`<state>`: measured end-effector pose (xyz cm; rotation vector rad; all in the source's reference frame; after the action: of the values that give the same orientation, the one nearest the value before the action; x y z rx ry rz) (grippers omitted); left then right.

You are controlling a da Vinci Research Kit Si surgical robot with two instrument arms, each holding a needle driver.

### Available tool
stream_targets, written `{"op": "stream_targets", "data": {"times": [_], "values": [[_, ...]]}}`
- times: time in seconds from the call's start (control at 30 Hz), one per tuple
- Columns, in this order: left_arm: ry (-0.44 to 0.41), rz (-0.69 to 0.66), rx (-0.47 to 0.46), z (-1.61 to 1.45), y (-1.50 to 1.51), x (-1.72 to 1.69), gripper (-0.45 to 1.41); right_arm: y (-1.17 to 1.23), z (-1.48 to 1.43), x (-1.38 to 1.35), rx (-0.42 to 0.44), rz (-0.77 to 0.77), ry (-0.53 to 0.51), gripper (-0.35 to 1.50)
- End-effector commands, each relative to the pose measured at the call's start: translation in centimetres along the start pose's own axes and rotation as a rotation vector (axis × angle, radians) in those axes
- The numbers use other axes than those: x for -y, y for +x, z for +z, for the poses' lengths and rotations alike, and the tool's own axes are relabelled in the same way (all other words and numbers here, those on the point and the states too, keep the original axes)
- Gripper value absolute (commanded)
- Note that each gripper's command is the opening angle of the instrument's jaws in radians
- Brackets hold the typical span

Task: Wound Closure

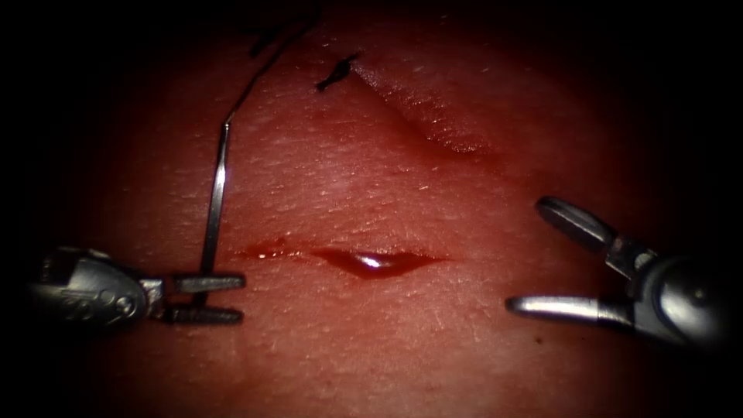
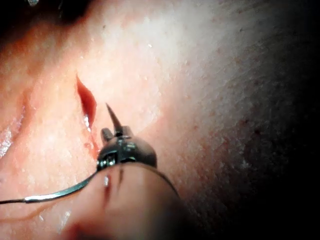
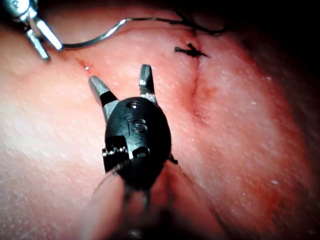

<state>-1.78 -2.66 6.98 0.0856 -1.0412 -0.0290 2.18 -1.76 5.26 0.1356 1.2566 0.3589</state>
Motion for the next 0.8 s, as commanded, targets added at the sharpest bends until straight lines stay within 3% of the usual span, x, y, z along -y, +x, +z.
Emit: {"op": "stream_targets", "data": {"times": [0.03, 0.1, 0.13, 0.17, 0.2, 0.43, 0.53, 0.63, 0.8], "values": [[-0.005, 0.015, 0.012, 0.07, -0.05, -0.01, -0.45, -0.01, 0.09, -0.01, -0.002, -0.002, 0.001, 1.00], [-0.014, 0.037, 0.020, 0.04, -0.17, -0.02, -0.45, -0.01, 0.10, 0.00, -0.002, 0.003, 0.000, 0.93], [-0.020, 0.061, 0.023, 0.01, -0.29, -0.01, -0.45, -0.01, 0.11, 0.02, 0.006, 0.091, 0.003, 0.76], [-0.025, 0.099, 0.023, -0.01, -0.45, 0.00, -0.45, -0.01, 0.13, 0.03, 0.014, 0.168, 0.006, 0.38], [-0.031, 0.128, 0.022, -0.02, -0.60, 0.02, -0.45, 0.00, 0.15, 0.04, 0.019, 0.251, 0.007, 0.28], [-0.049, 0.250, 0.020, 0.03, -1.08, 0.11, -0.43, 0.02, 0.16, 0.03, -0.015, 0.579, -0.007, -0.01], [-0.069, 0.306, 0.030, 0.14, -1.19, 0.13, -0.40, 0.05, 0.14, -0.03, -0.057, 0.667, -0.019, 0.11], [-0.082, 0.367, 0.032, 0.36, -1.22, 0.18, -0.30, 0.10, 0.17, -0.03, -0.068, 0.783, -0.018, 0.53], [-0.084, 0.449, 0.040, 0.60, -1.22, 0.28, -0.20, 0.17, 0.29, 0.02, -0.070, 0.858, -0.022, 1.03]]}}
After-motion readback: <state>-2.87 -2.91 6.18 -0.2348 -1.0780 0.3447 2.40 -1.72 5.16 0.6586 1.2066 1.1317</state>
